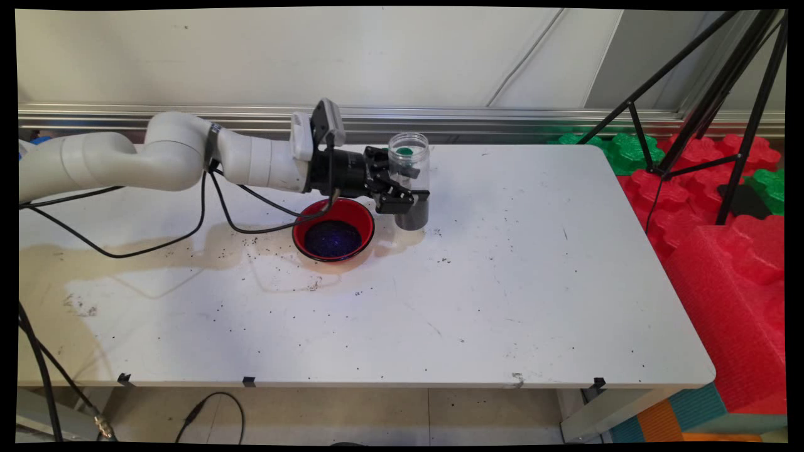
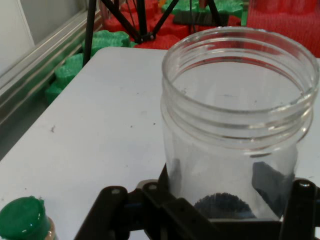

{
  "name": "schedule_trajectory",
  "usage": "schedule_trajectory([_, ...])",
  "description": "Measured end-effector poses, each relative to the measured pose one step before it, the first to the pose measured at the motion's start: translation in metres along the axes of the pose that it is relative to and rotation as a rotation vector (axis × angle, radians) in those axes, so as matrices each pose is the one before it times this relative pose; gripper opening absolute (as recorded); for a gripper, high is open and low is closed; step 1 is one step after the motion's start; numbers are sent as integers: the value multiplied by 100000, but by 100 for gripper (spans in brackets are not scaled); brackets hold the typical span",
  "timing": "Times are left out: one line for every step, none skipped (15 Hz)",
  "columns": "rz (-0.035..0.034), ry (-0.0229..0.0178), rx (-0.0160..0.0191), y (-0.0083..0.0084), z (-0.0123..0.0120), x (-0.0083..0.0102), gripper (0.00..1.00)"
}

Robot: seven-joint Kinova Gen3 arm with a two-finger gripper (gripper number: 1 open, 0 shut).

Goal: Place the picked object on the table

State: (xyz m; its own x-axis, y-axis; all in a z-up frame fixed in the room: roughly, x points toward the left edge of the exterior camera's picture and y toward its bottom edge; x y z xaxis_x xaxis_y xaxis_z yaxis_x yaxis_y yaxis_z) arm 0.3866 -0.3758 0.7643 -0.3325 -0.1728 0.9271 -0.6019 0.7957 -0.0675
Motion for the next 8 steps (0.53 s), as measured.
schedule_trajectory([380, -252, -25, -6, 336, -203, 0])
schedule_trajectory([242, -169, -13, -4, 212, -134, 0])
schedule_trajectory([316, -266, 16, -7, 290, -196, 0])
schedule_trajectory([303, -296, -10, -4, 330, -215, 0])
schedule_trajectory([274, -287, 5, 8, 296, -204, 0])
schedule_trajectory([150, -199, 19, 9, 191, -140, 0])
schedule_trajectory([256, -302, -8, 20, 300, -206, 0])
schedule_trajectory([207, -273, 7, 20, 236, -172, 0])
